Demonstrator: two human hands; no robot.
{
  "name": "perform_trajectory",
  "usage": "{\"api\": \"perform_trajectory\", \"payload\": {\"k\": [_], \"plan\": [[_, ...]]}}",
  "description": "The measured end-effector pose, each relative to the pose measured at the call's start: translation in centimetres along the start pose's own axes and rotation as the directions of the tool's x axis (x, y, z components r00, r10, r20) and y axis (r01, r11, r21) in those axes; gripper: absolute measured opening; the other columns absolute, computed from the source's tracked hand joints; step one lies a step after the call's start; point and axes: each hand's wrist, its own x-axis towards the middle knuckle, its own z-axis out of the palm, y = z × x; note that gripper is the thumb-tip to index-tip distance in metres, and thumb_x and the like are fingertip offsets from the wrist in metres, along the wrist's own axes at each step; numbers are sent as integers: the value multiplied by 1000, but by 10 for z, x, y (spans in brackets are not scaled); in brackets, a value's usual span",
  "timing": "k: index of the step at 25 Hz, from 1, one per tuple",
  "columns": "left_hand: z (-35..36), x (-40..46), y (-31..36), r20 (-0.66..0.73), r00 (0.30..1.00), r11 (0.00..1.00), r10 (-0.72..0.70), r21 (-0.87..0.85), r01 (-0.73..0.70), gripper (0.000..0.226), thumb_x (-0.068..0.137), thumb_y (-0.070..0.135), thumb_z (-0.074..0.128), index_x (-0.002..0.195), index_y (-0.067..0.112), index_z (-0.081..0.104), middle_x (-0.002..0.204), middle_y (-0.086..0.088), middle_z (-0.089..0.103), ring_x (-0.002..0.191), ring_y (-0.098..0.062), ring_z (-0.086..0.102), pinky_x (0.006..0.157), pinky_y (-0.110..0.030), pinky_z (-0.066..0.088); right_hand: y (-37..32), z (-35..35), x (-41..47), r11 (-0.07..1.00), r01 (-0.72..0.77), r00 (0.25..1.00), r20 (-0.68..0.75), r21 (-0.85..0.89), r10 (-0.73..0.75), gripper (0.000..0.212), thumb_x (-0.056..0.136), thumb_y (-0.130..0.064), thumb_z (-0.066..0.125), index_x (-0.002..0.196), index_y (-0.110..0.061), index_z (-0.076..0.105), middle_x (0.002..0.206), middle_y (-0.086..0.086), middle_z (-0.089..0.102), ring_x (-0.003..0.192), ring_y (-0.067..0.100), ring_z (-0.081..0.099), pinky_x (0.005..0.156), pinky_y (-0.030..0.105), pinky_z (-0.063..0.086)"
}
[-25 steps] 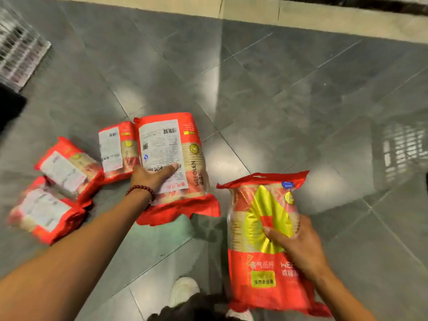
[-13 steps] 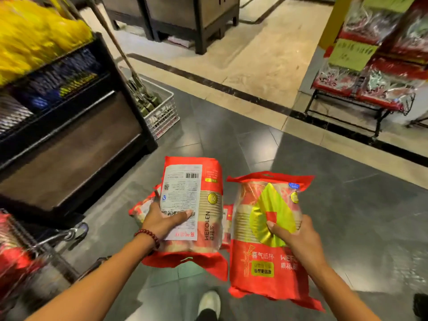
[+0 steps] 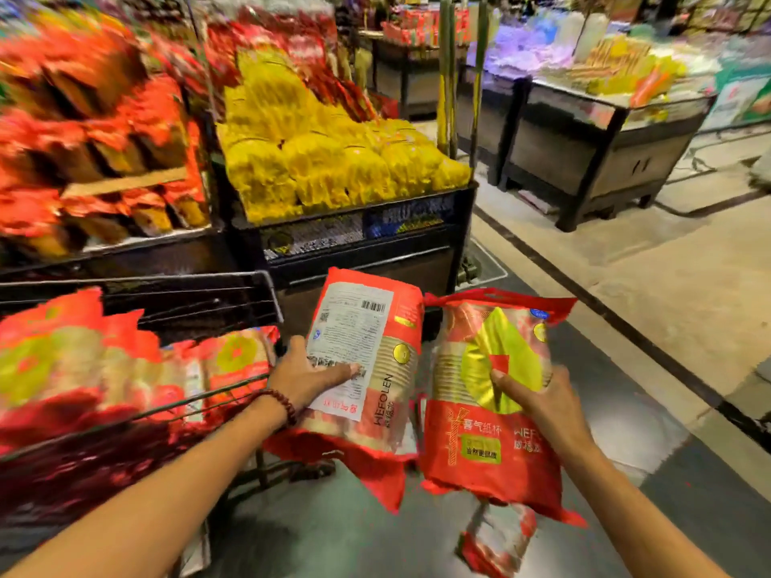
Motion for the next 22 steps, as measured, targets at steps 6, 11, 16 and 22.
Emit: {"api": "perform_trajectory", "payload": {"k": [6, 11, 16, 22], "plan": [[-164, 18, -67, -161, 979, 987, -121, -125, 101, 67, 49, 50, 91, 98, 14, 63, 87, 9, 76, 79, -1, 71, 78, -31, 59, -102, 165, 47, 990, 130, 981, 151, -47, -121, 91, 44, -86, 65, 103, -17, 69, 98, 4, 73, 89, 23, 71, 82, 42, 57], [-258, 39, -98, -280, 932, 944, -230, -296, 145, 58, 68, 24, 86, 111, 1, 54, 107, -5, 69, 71, -3, 68, 63, -17, 56, -168, 282, 68, 984, 176, 942, 297, -39, -157, 79, 50, -78, 75, 99, -17, 67, 94, 4, 73, 82, 20, 72, 76, 41, 58], [-290, 77, -128, -306, 897, 914, -320, -348, 207, 98, 36, 61, 83, 114, 9, 53, 104, -2, 72, 89, -19, 71, 84, -40, 58, -184, 320, 101, 981, 171, 944, 302, -97, -135, 83, 49, -80, 75, 99, -14, 67, 92, 4, 73, 78, 20, 73, 70, 40, 58], [-264, 126, -140, -258, 875, 888, -409, -332, 318, 96, 31, 64, 79, 105, 10, 53, 98, 0, 69, 85, -19, 69, 70, -32, 58, -162, 325, 162, 987, 77, 960, 278, -144, -34, 92, 43, -85, 75, 101, -14, 68, 92, 6, 76, 76, 23, 75, 75, 50, 61]]}}
